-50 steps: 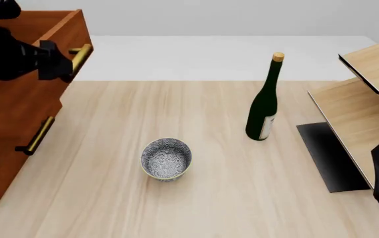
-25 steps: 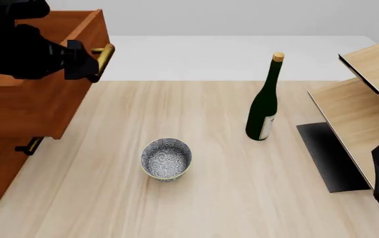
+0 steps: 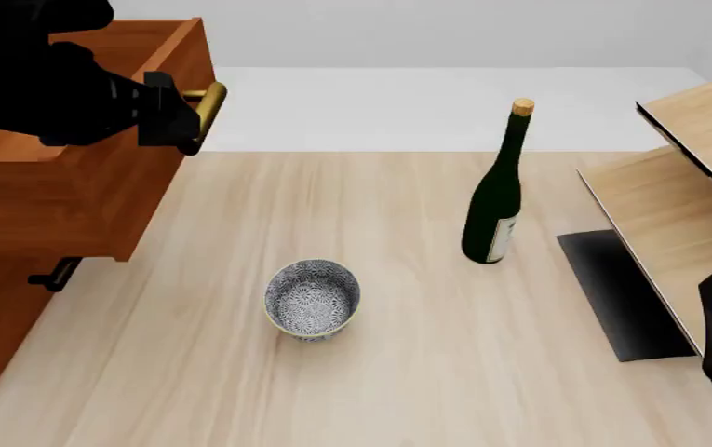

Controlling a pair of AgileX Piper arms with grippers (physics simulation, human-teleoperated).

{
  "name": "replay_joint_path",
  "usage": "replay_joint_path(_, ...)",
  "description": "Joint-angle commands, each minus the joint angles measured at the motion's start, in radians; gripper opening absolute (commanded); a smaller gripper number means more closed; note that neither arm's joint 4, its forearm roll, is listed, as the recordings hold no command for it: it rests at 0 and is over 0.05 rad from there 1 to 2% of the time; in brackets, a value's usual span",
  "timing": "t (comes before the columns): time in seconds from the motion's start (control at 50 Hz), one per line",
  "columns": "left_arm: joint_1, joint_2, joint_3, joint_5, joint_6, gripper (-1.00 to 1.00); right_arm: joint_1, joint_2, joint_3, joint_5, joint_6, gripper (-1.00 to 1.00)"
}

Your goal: Close the bottom drawer of the cabinet and open the top drawer.

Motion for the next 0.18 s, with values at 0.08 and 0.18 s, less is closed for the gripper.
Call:
replay_joint_path(0.08, -0.032, -0.018, -0.085, -0.003, 0.121, 1.0, 0.0, 0.004, 0.003, -0.007, -0.01, 1.0)
replay_joint_path(0.18, 0.04, -0.076, -0.109, 0.002, 0.216, 1.0, 0.003, 0.0, 0.007, -0.008, -0.027, 1.0)
